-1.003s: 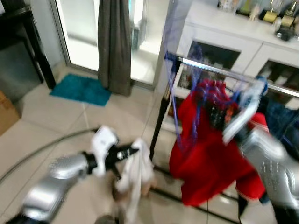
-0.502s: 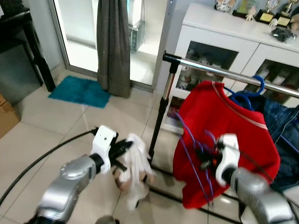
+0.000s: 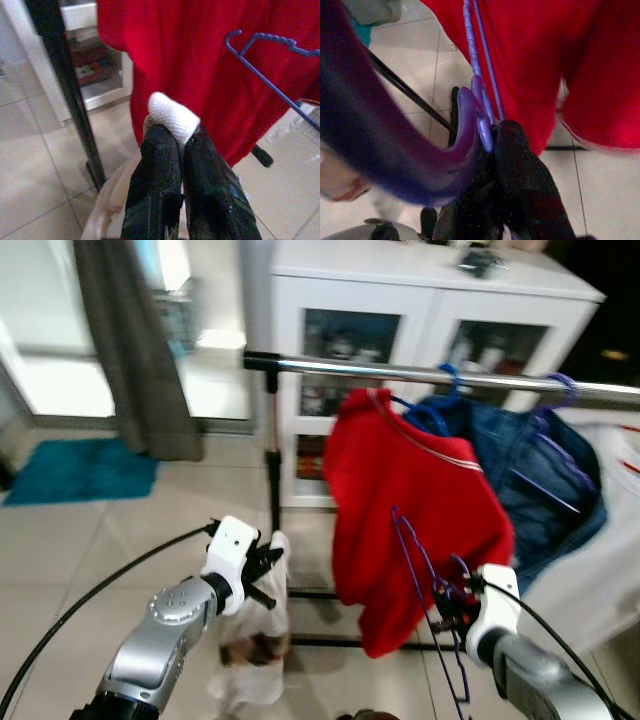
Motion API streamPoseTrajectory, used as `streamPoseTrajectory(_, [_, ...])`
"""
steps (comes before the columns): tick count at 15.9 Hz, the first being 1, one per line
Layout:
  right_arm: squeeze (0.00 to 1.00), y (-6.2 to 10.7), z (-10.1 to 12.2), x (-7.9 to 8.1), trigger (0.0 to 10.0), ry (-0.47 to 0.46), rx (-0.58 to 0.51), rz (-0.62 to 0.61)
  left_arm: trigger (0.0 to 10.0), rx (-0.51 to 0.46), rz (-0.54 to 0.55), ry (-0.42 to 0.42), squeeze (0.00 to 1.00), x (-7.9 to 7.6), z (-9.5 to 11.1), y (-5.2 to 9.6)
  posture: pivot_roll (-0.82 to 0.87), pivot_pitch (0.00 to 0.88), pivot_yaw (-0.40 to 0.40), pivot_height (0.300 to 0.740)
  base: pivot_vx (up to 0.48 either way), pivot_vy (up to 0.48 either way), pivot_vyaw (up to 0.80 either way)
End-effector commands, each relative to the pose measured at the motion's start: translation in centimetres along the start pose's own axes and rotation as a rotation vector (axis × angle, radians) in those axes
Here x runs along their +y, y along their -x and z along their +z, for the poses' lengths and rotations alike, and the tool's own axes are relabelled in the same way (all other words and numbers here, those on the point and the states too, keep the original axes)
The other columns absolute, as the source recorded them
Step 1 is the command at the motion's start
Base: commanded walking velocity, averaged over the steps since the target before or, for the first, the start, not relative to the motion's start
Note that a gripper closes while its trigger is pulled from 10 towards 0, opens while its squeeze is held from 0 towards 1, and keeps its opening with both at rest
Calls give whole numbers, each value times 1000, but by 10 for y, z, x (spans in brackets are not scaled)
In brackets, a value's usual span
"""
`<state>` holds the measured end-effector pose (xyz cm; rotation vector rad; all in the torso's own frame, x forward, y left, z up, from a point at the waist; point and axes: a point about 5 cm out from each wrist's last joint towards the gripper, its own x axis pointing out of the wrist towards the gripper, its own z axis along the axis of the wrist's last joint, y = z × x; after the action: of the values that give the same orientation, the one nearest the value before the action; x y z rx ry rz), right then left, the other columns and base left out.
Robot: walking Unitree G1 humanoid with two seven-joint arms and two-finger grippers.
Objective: Hang hanger
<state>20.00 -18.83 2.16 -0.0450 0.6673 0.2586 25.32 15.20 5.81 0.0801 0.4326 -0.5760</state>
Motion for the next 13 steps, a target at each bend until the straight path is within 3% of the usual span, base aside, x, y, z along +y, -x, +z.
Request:
streamPoseTrajectory(1, [0,1,7,-1,10000,10,-25,6,10000,-34,-4,-10,0,-1,5,-3,-87,0,-30,740,0,0,-763])
streamPoseTrajectory(3, [0,-2,10,-2,10000,55,-29,2,10000,-46,52,-10,0,3,9,-6,-95,0,-9,740,0,0,-763])
streamPoseTrajectory(8, [0,-4,-3,-7,10000,-36,-2,-39,10000,-31,50,-19,0,4,2,-3,-79,0,-53,740,0,0,-771])
streamPoseTrajectory(10, [0,-18,-5,-13,10000,3,-3,-29,10000,-60,72,-32,0,4,12,-9,-74,0,-37,740,0,0,-781])
streamPoseTrajectory(11, [0,-20,-13,-16,10000,2,17,-41,10000,-63,73,-54,0,5,12,-9,-67,0,-53,740,0,0,-781])
streamPoseTrajectory(12, [0,-21,-26,-17,10000,-15,53,-45,10000,-66,66,-7,0,4,8,-4,-63,0,-57,740,0,0,-781])
streamPoseTrajectory(13, [0,-22,-28,-15,10000,-20,44,-18,10000,-68,20,-10,0,-1,9,-2,-65,0,-55,740,0,0,-781])
